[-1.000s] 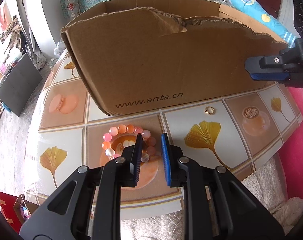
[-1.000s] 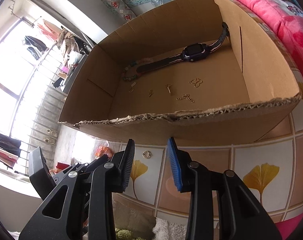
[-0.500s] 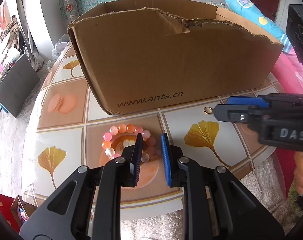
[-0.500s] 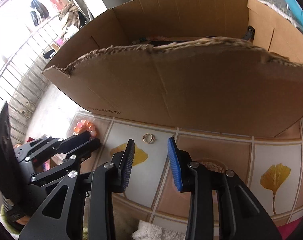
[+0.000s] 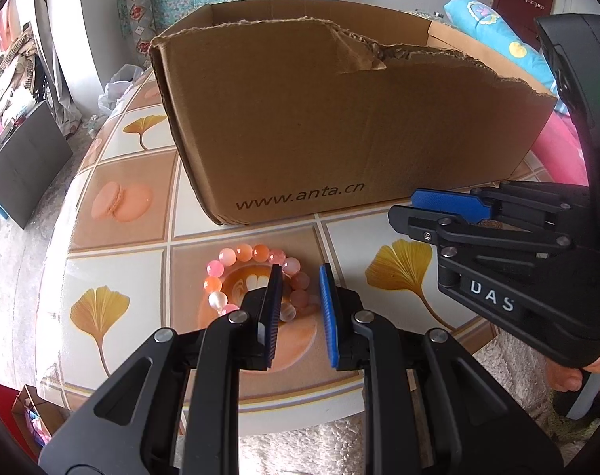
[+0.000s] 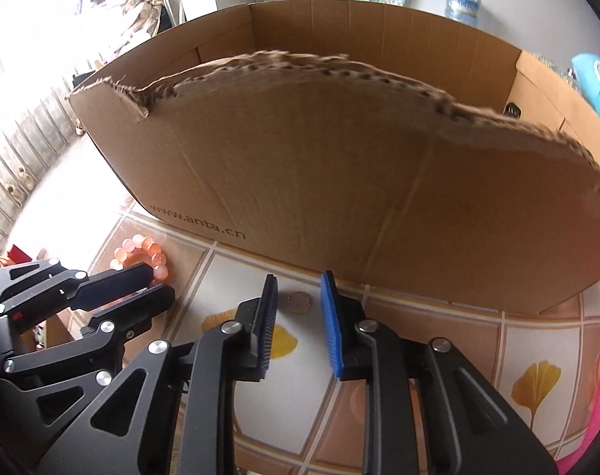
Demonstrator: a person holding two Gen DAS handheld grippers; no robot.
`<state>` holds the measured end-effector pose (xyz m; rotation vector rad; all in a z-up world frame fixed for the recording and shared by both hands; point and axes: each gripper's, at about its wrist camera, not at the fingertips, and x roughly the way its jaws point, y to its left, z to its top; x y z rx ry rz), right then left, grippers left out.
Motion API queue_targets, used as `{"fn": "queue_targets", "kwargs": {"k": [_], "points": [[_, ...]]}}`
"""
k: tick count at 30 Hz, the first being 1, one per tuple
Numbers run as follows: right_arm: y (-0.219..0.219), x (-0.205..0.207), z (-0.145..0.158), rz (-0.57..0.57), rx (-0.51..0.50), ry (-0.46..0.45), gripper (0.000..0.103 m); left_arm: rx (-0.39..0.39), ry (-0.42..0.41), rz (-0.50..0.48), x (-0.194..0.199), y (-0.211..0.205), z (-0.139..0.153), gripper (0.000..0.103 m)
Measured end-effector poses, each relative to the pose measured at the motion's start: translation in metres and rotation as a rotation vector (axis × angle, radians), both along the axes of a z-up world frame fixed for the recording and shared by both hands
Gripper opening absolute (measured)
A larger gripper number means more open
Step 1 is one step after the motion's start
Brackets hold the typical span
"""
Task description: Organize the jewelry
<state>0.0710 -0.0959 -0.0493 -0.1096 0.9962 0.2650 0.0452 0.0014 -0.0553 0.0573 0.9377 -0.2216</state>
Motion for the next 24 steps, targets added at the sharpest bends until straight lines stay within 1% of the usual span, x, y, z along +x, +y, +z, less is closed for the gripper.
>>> {"fn": "queue_targets", "kwargs": {"k": [1, 3, 6, 8, 9, 10, 16, 24], "points": [[0.003, -0.001, 0.0, 0.006, -0.001, -0.003, 0.014, -0.002, 0.0, -0.001, 0.0, 0.002, 0.0, 0.018], [0.008, -0.002, -0.001, 0.017, -0.001, -0.004, 0.011, -0.004, 0.0, -0.002, 0.0, 0.004, 0.0, 0.018], [0.011, -0.005, 0.002, 0.024, -0.021, -0.017, 0.01, -0.003, -0.001, -0.004, 0.001, 0.007, -0.001, 0.018], [0.01, -0.008, 0.003, 0.014, 0.006, -0.006, 0.01, -0.002, -0.001, -0.004, 0.001, 0.005, -0.001, 0.018], [0.008, -0.007, 0.003, 0.009, 0.023, 0.003, 0.008, -0.002, -0.002, -0.004, 0.002, 0.005, -0.001, 0.018], [0.006, -0.007, 0.004, 0.006, 0.041, 0.008, 0.002, -0.002, -0.002, -0.003, 0.002, 0.004, -0.001, 0.018], [-0.017, -0.007, 0.009, -0.04, 0.113, 0.042, 0.002, 0.005, -0.004, -0.003, 0.004, 0.003, 0.0, 0.018], [-0.04, -0.011, 0.011, -0.079, 0.115, 0.05, 0.002, 0.011, -0.005, 0.0, 0.011, 0.002, 0.0, 0.018]]}}
